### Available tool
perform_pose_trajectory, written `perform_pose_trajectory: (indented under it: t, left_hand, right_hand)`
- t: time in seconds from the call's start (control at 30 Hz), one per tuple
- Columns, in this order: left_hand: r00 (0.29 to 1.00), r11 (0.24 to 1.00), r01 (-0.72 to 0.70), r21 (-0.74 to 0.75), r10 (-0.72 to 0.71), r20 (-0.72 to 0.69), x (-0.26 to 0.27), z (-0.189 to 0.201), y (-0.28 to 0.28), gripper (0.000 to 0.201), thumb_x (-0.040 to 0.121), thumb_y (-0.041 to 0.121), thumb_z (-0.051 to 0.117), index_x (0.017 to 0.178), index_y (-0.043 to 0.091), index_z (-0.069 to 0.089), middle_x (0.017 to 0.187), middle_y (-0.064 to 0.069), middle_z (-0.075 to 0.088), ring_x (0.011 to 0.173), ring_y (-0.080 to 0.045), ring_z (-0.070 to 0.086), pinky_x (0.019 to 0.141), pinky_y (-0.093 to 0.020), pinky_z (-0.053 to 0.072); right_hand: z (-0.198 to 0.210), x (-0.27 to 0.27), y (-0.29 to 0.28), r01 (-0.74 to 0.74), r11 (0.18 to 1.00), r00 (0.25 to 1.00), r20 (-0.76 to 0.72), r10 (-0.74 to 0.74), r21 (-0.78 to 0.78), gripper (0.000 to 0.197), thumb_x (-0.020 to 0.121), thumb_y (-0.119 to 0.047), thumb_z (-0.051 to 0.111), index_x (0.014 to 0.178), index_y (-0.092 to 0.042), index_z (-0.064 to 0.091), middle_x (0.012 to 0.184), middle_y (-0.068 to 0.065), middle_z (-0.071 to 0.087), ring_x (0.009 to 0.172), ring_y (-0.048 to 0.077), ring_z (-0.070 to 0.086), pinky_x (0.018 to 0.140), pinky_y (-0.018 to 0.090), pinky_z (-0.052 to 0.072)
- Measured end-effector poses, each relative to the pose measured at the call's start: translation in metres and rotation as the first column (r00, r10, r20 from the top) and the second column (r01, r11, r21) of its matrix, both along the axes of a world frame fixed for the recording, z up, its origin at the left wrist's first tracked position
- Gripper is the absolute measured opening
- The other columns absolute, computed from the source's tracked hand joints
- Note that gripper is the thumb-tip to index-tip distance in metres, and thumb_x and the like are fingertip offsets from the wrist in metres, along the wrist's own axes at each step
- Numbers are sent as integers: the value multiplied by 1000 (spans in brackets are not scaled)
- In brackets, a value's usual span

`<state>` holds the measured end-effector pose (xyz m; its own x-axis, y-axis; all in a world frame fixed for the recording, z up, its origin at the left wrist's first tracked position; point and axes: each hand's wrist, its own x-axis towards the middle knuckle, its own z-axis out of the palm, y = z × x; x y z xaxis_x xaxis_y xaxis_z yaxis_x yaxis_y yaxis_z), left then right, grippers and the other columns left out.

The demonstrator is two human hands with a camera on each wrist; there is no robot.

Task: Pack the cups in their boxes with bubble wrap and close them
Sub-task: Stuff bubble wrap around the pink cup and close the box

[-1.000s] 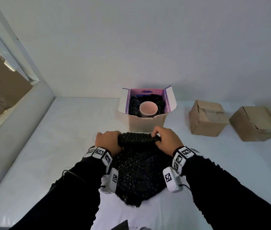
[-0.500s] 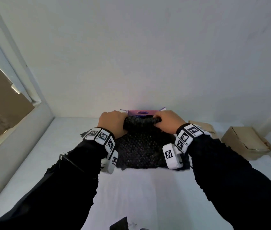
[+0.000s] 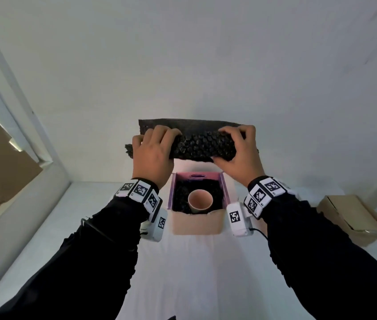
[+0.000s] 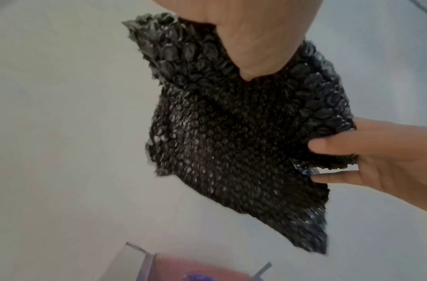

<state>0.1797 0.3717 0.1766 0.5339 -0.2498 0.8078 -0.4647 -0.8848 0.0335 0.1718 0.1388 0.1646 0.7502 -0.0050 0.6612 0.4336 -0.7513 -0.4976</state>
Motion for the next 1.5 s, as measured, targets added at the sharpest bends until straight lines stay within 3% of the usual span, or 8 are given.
perform_pose_trajectory:
  t: [0.27,0.37,0.47,0.6,0.87,1.03,1.27,1.5]
  left_hand:
    - [978,941,119,316,-56,-201,7,-73,-9,34,67,25,54,99,22,65,89,-3,53,82,-27,48,70,-36,33]
    - [924,894,184,408,-15,-383,4,-96,-14,27,64,29,60,88,20,64,87,-3,51,81,-27,49,65,-35,38]
    - [850,867,171,469,111,-515,0,-109,-19,31,78,36,58,105,20,58,105,-3,51,95,-27,50,71,-36,39]
    - [750,911,-34,412,295,-591,0,-113,-14,50,80,54,56,115,20,47,118,-4,46,101,-27,52,71,-36,42]
    - [686,970,64,-235,-214,-696,9,-118,-24,37,78,8,65,110,15,47,108,-5,56,87,-29,57,70,-34,45]
    - [663,982,147,-116,-185,-725,14,-131,-27,40,79,-3,53,116,10,49,109,-12,54,81,-35,57,65,-37,45]
    - [814,922,151,358,90,-575,6,-150,-17,34,89,47,41,86,26,68,99,-5,51,87,-28,48,68,-37,38]
    - [715,965,191,179,-12,-699,12,-144,-27,25,89,11,58,113,13,52,106,-9,43,57,-24,42,47,-33,40]
  right_hand:
    - [-71,-10,-16,64,876,966,-190,-174,-479,71,59,-67,61,123,-38,51,145,-6,35,141,34,17,107,66,15]
    - [-88,-14,-15,-122,793,944,-316,-92,-596,73,59,-45,65,130,-42,46,129,-14,50,135,28,28,105,55,15]
    - [-97,-9,-12,-68,718,949,-267,-168,-693,46,57,-29,77,100,-29,64,96,-6,59,101,27,48,83,40,28]
    - [-91,-5,-14,60,846,922,-295,-250,-530,33,70,-17,73,93,-19,50,91,0,52,81,23,49,59,31,35]
    - [-95,9,9,134,983,863,-473,-177,-123,24,87,-13,57,97,-14,35,72,1,49,65,30,49,54,33,29]
    - [-102,7,15,-83,983,827,-561,-24,-164,30,89,-19,59,110,-12,39,83,5,58,75,28,59,61,37,46]
    - [-117,0,5,-119,756,843,-468,-266,-644,31,87,-11,50,116,-21,54,103,3,61,102,27,46,79,37,37]
    - [-113,-1,15,-114,867,803,-559,-206,-484,33,88,-3,49,119,-14,45,104,10,48,80,34,56,64,39,46]
